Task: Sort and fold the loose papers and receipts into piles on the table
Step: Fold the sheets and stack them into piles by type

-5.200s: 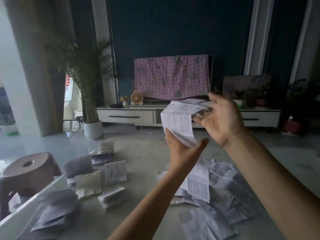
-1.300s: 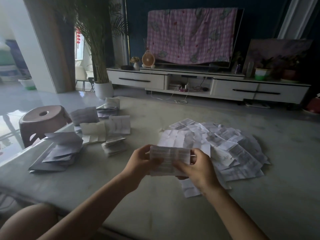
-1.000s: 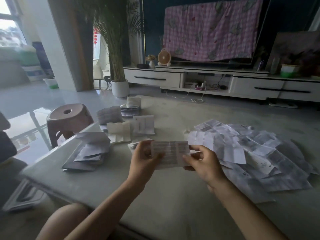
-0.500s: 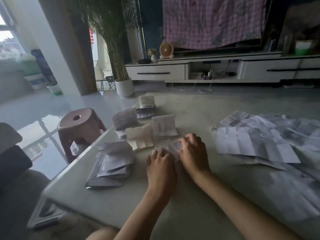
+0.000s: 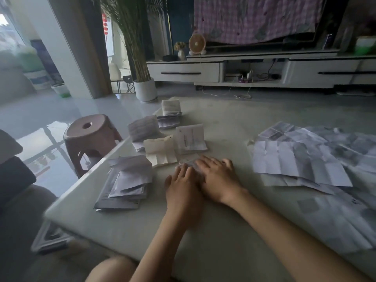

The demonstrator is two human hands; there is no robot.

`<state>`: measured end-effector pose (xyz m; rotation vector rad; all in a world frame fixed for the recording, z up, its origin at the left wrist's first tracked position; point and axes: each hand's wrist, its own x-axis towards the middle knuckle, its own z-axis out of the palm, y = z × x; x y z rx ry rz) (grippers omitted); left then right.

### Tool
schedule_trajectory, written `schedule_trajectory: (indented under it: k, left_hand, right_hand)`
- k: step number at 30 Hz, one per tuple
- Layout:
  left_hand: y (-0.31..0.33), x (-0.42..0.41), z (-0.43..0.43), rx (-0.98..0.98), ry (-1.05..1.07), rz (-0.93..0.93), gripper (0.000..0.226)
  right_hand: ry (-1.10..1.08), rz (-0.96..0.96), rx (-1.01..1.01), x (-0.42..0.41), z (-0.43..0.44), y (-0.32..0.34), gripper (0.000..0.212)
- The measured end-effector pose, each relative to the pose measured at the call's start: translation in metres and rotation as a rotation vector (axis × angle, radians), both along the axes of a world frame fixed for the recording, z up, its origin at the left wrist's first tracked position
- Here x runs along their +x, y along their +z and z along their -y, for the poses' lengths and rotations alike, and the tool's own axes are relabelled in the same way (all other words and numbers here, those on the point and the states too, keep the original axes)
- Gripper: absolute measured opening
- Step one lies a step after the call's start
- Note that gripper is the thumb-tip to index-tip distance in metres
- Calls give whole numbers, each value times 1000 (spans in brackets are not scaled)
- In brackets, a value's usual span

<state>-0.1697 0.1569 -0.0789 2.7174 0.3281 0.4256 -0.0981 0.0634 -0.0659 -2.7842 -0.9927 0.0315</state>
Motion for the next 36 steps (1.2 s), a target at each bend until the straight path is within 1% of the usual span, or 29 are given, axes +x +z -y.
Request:
schedule_trajectory:
  k: [1, 2, 5, 7, 8, 9, 11, 13, 17, 21, 23, 27, 31, 33, 36]
  left_hand:
    - [0, -1, -2, -40, 6, 2, 55]
    - [1, -1, -2, -73, 10, 23, 52]
    - [2, -2, 1, -159, 20, 74, 38]
    - [-2, -1, 1, -163, 32, 91, 38]
    - [-2, -2, 2, -125, 28, 84, 41]
    - [-4, -1, 1, -77, 40, 84, 40]
    - [-6, -3, 1, 20, 46, 117, 33]
    - [-1, -5, 7, 83, 16, 241, 33]
    - [6, -12, 22, 176, -117, 416, 34]
    - [5, -22, 48, 74, -208, 506, 31]
    - [3, -27, 65, 55, -267, 521, 29]
    - [0, -25, 99, 37, -337, 538, 26]
    - [-3, -19, 116, 57, -400, 518, 26]
    - [-3, -16, 116, 42, -391, 520, 28]
    - [-1, -12, 118, -41, -319, 492, 32]
  right_hand:
    - [-13, -55, -22, 1, -1, 0, 63]
    - [-20, -95, -42, 1, -1, 1, 59]
    - [-74, -115, -124, -5, 0, 3, 54]
    - [-101, -100, -182, -4, -1, 9, 57]
    - [-112, -93, -156, -7, 4, 15, 60]
    - [-109, -81, -84, -10, 12, 21, 61]
    - [-114, -38, 107, -20, 36, 32, 60]
    - [-127, 38, 210, -27, 69, 37, 55]
    - [-176, 107, 199, -31, 134, 38, 47]
    - [-167, 41, 93, -36, 181, 33, 45]
    - [-143, -11, 41, -38, 189, 28, 49]
    - [-171, -113, -43, -39, 196, 23, 62]
    - [-166, -69, -107, -36, 199, 22, 69]
    - [-152, -29, -91, -31, 198, 21, 68]
    - [-135, -9, 4, -23, 197, 22, 56]
